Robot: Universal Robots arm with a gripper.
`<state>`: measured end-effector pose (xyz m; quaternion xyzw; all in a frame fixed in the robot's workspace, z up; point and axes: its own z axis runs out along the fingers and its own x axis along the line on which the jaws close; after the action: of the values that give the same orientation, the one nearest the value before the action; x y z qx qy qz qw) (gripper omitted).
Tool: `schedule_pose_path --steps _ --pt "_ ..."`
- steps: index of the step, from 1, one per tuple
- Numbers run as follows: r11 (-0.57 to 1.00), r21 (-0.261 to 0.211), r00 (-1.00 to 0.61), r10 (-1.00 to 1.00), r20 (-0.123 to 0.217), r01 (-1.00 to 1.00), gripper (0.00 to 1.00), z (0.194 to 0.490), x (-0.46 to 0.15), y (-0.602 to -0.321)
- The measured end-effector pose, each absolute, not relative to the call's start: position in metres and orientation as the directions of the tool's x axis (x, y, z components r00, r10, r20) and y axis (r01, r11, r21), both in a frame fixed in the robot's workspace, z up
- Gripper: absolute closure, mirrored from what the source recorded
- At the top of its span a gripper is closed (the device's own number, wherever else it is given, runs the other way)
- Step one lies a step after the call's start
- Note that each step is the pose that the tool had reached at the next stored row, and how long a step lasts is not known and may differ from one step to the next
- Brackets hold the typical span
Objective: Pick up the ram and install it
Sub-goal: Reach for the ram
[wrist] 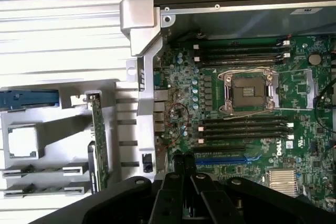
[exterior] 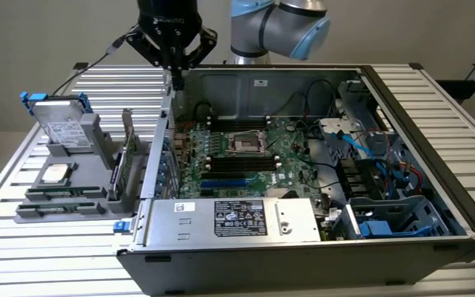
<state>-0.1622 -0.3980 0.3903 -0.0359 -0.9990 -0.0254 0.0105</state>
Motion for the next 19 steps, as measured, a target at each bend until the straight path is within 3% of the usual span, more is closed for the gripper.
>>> schedule_pose_path --steps 19 --pt "0.996 0.05 -0.997 0.071 0.022 0.072 0.9 0.384 -0.249 -0.398"
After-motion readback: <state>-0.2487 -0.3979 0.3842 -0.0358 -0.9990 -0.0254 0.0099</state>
